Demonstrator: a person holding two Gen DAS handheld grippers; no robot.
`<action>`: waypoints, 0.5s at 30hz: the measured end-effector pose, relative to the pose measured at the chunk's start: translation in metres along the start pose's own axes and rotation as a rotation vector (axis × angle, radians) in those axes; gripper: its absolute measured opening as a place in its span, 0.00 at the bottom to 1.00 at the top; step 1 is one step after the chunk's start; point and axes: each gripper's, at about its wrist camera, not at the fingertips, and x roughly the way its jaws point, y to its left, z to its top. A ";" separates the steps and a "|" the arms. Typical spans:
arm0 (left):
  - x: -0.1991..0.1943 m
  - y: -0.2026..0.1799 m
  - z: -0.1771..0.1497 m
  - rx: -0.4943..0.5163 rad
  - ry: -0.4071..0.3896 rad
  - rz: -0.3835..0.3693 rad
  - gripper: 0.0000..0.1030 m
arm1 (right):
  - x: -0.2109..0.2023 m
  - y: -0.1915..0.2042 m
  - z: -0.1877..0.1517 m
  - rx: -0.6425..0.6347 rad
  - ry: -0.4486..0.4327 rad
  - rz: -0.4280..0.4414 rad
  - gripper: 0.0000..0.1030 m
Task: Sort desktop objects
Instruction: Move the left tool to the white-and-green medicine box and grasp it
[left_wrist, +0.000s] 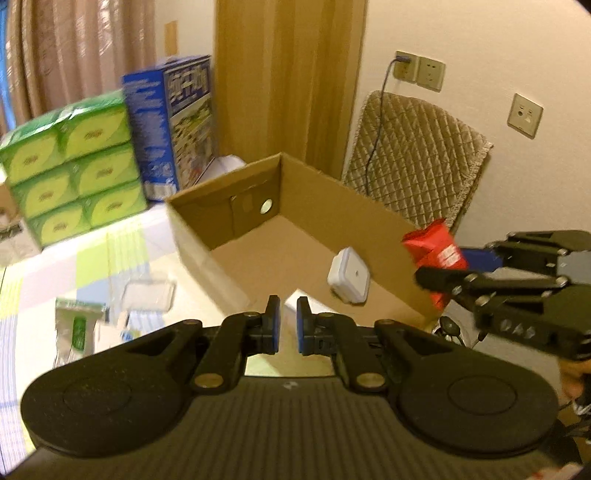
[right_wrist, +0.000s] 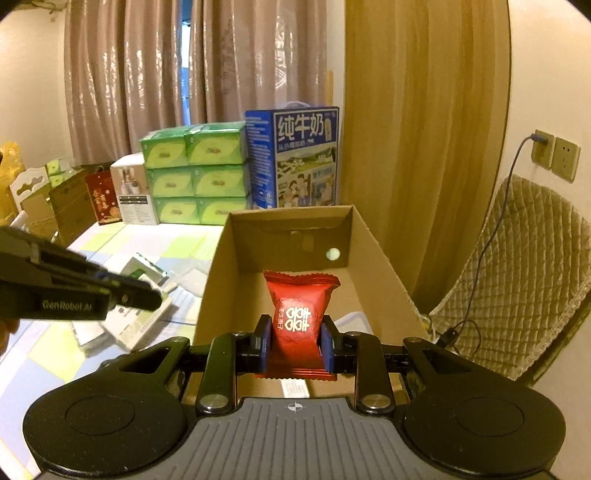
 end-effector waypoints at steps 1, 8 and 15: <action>-0.003 0.003 -0.006 -0.015 0.006 0.005 0.07 | -0.004 0.002 -0.002 -0.005 0.002 0.001 0.23; -0.016 0.010 -0.048 -0.108 0.056 0.045 0.22 | -0.027 0.012 -0.021 -0.016 0.012 0.011 0.23; -0.019 -0.002 -0.092 -0.186 0.104 0.096 0.65 | -0.042 0.009 -0.047 -0.002 0.027 0.017 0.23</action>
